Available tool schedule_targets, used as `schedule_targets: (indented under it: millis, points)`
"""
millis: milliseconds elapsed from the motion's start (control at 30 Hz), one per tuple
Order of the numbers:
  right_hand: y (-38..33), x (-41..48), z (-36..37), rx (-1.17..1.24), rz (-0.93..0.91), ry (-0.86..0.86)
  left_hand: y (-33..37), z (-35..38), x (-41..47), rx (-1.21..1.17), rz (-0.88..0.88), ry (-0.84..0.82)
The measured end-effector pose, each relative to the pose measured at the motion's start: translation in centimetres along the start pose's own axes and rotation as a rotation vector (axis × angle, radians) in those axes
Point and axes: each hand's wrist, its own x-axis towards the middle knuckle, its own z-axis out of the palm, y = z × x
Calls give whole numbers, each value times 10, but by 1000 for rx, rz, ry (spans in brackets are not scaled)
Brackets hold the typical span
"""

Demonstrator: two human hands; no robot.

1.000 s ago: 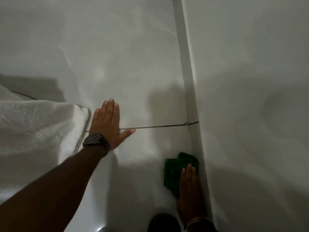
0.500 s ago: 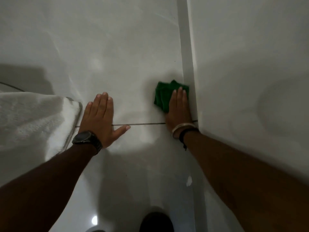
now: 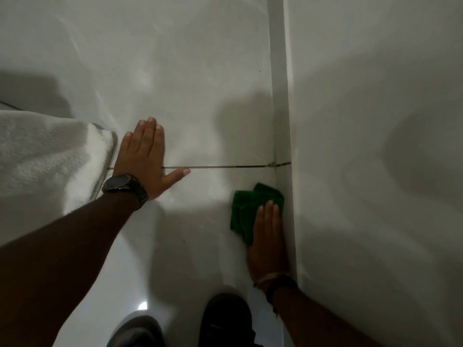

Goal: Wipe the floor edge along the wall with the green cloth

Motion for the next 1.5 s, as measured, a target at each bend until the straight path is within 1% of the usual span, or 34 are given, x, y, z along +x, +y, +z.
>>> schedule_targets:
  millis: [100, 200, 333, 433, 533, 667, 767, 867, 1000, 1100, 1333, 1400, 1500]
  points:
    - [7, -21, 2, 0, -6, -50, 0, 0, -1, -6, -6, -2]
    - [5, -27, -1, -13, 35, -81, 1, -1, -1, -21, -5, -8]
    - [4, -65, 5, -26, 112, -73, 2, -3, -1, -29, -11, -11]
    - [3, -90, 12, -45, 96, -80, 0, -3, -1, -27, -11, -7]
    - [1, -90, 15, 19, 108, -103, 1, -3, -1, -28, 3, 8]
    - [12, -87, 18, -3, 97, -149, 1, -3, -1, -24, 2, 24]
    - [10, -80, 23, 51, 87, -104, 2, -4, -1, -25, 2, 26]
    - [0, -45, 19, 208, 75, -8, 2, -4, 0, -27, 7, 27]
    - [-11, 49, -3, 315, 53, 91, 2, -4, 1, -17, 1, 6]
    - [-17, 115, -20, 300, 18, 95, 2, -4, 0, -27, 1, -3]
    - [-24, 205, -37, 257, -26, 66, -1, -2, 1, -25, 10, -2]
    - [-25, 216, -40, 242, -35, 56, -1, -1, 1, -29, 10, -3]
    - [-24, 194, -38, 231, -9, 62, 0, -2, 1, -36, 8, -8]
